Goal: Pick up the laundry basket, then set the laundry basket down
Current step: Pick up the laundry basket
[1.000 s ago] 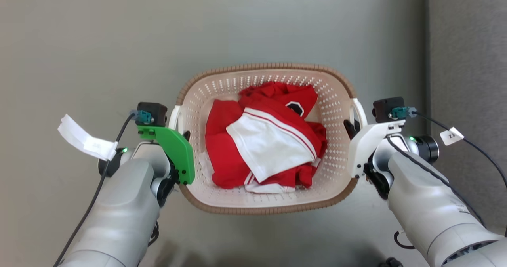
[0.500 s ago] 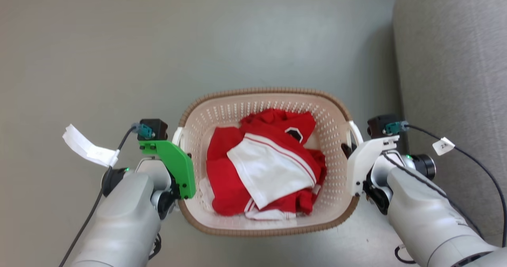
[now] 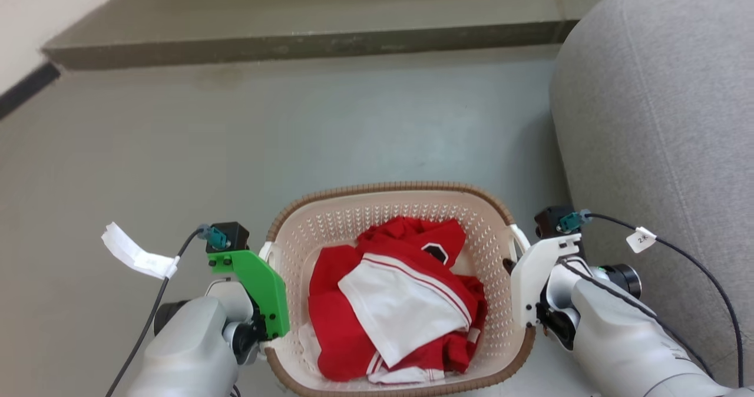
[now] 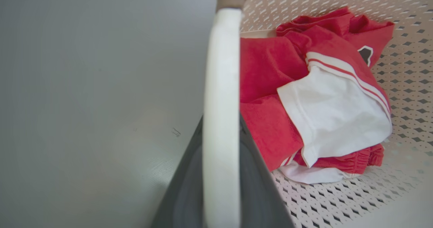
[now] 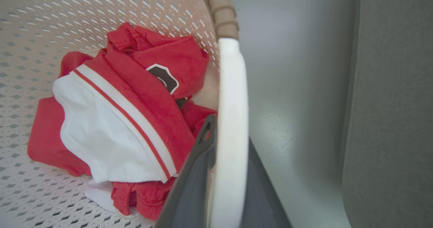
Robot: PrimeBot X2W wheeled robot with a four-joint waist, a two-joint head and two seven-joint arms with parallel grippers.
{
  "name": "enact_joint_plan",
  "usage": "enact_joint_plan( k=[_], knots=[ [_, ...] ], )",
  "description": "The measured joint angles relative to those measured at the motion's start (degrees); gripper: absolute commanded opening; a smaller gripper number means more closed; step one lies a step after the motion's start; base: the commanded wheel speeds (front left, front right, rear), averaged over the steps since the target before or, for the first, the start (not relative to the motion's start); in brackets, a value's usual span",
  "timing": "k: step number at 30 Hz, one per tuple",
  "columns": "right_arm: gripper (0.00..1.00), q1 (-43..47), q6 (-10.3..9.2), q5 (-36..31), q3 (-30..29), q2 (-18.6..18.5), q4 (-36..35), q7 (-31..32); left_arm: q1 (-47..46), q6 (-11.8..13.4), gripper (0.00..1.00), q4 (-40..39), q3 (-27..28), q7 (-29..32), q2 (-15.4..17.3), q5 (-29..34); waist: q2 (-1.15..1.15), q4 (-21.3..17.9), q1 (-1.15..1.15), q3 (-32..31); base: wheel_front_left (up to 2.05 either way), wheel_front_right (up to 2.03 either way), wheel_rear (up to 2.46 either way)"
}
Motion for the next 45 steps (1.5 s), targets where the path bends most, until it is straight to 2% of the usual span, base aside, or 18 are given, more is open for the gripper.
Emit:
enact_joint_plan(
  k=[21,45],
  knots=[
    [0.0,5.6,0.05,5.1,5.1,-0.3,-3.2,5.2,5.2,0.0,0.0,1.3,-1.3,5.1,0.1,-3.5,0.0,-1.0,0.0,-10.6,0.0,0.0,0.0],
    [0.0,7.9,-0.03,10.2,9.8,-1.2,-6.2,8.7,6.2,0.0,0.0,2.0,-2.3,7.0,0.4,-5.3,0.0,-0.4,0.0,-12.4,0.0,0.0,0.0]
  ],
)
